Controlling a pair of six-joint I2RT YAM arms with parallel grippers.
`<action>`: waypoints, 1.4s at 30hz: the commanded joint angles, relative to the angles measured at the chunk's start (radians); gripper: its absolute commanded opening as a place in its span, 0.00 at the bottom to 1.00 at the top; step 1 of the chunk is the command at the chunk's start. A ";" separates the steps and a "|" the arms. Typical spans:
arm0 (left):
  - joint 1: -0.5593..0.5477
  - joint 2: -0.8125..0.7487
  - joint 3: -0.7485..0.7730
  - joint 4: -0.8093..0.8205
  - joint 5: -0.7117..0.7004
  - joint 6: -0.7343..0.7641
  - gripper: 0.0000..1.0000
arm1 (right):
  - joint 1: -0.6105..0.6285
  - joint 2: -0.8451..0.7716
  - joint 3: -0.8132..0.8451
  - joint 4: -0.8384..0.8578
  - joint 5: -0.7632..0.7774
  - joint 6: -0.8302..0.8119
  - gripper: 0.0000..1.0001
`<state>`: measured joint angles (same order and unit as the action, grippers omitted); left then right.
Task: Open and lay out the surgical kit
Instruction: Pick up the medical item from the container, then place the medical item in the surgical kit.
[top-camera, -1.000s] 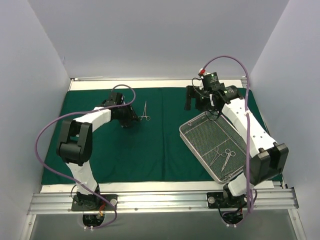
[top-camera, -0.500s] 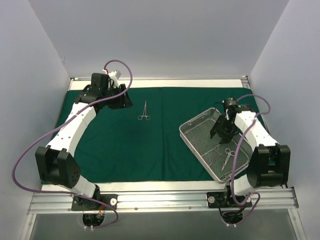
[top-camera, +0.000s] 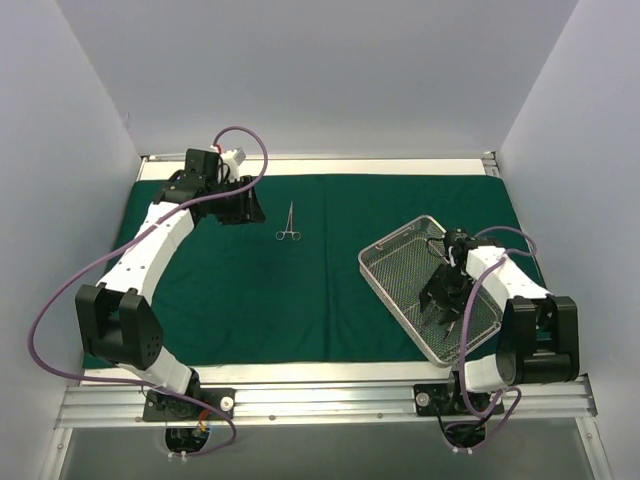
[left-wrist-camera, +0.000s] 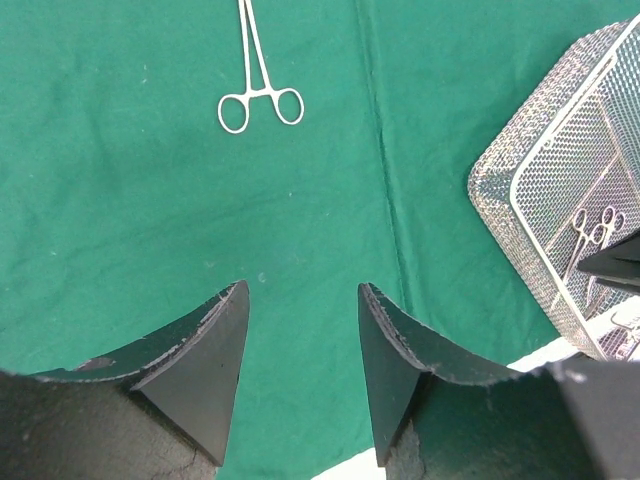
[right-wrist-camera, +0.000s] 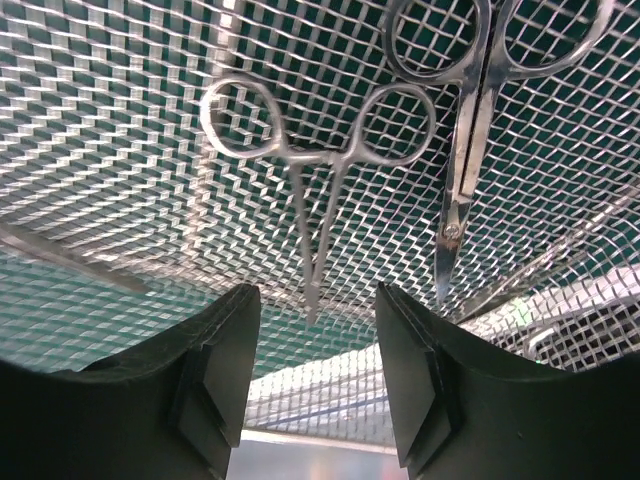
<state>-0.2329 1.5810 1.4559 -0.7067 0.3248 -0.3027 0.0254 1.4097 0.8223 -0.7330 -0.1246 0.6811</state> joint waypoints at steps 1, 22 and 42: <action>0.006 0.008 0.058 -0.013 0.025 0.017 0.56 | -0.008 0.021 -0.041 0.032 0.003 0.002 0.49; 0.015 0.017 0.098 -0.027 0.002 0.016 0.55 | -0.008 0.186 0.064 0.087 0.113 -0.109 0.00; 0.030 0.085 0.086 0.234 0.505 -0.127 0.54 | 0.255 0.191 0.727 0.057 -0.220 -0.724 0.00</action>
<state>-0.2100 1.6741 1.5593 -0.6205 0.6262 -0.3630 0.1898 1.5532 1.4368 -0.6941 -0.1795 0.1211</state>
